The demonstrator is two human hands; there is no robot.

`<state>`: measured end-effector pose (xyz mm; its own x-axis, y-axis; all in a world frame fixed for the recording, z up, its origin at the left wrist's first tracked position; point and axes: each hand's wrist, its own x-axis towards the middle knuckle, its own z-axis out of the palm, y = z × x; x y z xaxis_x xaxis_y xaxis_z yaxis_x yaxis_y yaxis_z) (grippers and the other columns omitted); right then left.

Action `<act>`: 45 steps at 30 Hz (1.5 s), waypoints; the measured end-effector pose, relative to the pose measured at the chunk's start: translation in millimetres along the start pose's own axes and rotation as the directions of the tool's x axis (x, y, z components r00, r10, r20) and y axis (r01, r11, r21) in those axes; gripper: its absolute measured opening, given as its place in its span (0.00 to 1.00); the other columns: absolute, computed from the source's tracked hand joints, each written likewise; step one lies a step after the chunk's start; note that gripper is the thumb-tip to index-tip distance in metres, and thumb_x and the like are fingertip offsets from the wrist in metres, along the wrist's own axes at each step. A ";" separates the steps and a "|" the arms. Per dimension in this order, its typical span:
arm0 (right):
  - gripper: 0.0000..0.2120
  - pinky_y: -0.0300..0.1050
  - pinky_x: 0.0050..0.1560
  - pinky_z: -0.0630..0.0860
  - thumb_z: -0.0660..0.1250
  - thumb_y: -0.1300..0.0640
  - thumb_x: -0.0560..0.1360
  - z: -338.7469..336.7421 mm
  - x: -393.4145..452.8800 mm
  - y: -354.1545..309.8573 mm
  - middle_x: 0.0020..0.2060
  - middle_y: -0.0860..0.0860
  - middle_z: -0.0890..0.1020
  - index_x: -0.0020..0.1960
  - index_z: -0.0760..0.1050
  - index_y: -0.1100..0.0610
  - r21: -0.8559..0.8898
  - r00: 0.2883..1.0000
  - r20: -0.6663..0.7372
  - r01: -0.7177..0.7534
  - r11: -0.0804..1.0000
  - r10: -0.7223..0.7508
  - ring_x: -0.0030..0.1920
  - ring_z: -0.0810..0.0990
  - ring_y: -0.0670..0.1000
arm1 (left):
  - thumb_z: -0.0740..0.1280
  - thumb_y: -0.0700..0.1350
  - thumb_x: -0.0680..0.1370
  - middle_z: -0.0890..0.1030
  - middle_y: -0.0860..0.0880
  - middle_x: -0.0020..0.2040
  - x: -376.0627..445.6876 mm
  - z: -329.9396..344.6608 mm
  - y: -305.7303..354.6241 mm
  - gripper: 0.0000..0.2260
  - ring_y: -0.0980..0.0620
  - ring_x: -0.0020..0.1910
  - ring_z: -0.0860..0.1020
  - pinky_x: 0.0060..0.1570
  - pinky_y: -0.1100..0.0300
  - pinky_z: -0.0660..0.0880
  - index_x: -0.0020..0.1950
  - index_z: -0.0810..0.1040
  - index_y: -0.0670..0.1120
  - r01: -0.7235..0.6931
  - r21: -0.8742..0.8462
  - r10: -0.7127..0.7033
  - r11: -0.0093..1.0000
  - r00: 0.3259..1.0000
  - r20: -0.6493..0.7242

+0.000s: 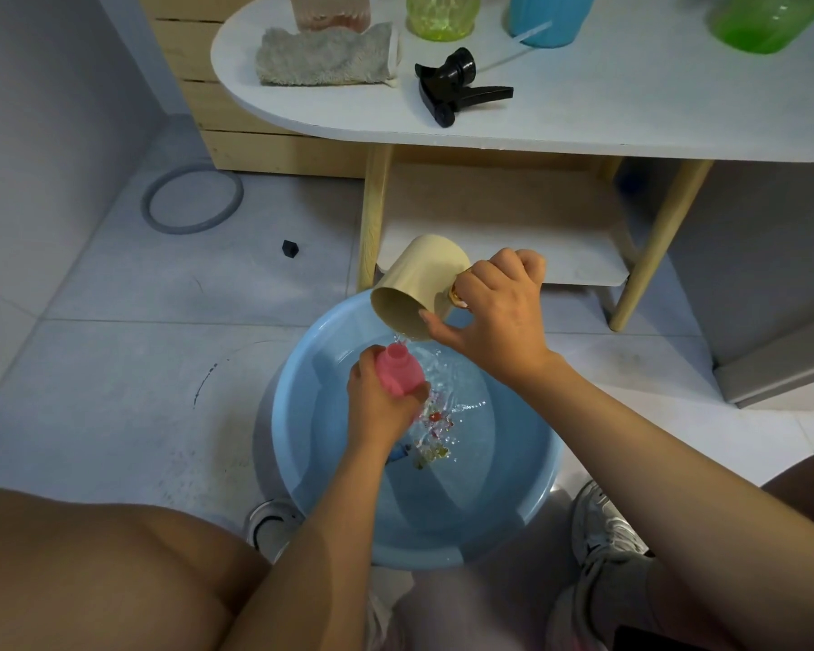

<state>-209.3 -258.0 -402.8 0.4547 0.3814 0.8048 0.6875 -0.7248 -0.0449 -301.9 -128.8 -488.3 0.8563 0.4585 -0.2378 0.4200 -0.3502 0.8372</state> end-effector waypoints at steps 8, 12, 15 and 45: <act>0.19 0.47 0.47 0.61 0.72 0.44 0.66 0.3 -2.5 -2.5 0.28 0.51 0.73 0.31 0.70 0.58 0.008 0.999 0.004 0.044 0.999 -0.044 0.35 0.71 0.54 | 0.78 0.50 0.66 0.70 0.49 0.62 1.2 0.7 0.1 0.34 0.49 0.59 0.72 0.52 0.59 0.71 0.66 0.64 0.50 -0.009 0.000 0.009 1.000 1.000 -0.010; 0.20 0.47 0.48 0.61 0.71 0.43 0.68 1.5 -5.2 -4.4 0.29 0.51 0.74 0.31 0.71 0.58 0.025 0.998 0.005 0.065 0.998 -0.065 0.38 0.67 0.52 | 0.78 0.49 0.66 0.71 0.48 0.62 1.6 0.4 0.2 0.34 0.48 0.58 0.72 0.51 0.59 0.73 0.67 0.65 0.49 -0.008 -0.001 0.008 1.000 1.000 -0.023; 0.20 0.46 0.48 0.61 0.70 0.43 0.69 1.7 -6.2 -6.7 0.29 0.51 0.74 0.31 0.71 0.58 0.043 0.998 -0.002 0.065 0.997 -0.065 0.38 0.65 0.51 | 0.77 0.49 0.66 0.72 0.48 0.61 1.8 0.3 1.1 0.33 0.48 0.57 0.73 0.51 0.58 0.75 0.66 0.66 0.48 -0.006 -0.006 0.006 1.000 1.000 -0.028; 0.18 0.47 0.48 0.57 0.67 0.41 0.70 12.5 -49.6 18.2 0.38 0.53 0.80 0.38 0.77 0.57 -0.302 0.598 0.565 -0.491 0.817 0.568 0.47 0.73 0.55 | 0.80 0.47 0.60 0.66 0.51 0.56 -2.1 -4.8 0.4 0.32 0.48 0.59 0.70 0.49 0.60 0.67 0.60 0.69 0.48 0.051 -0.024 -0.054 0.998 0.989 -0.137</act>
<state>-212.2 -283.0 -450.9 0.9826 0.1408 0.1211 0.1677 -0.9528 -0.2531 -304.9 -126.0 -485.1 0.7831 0.5845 -0.2125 0.4556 -0.3066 0.8357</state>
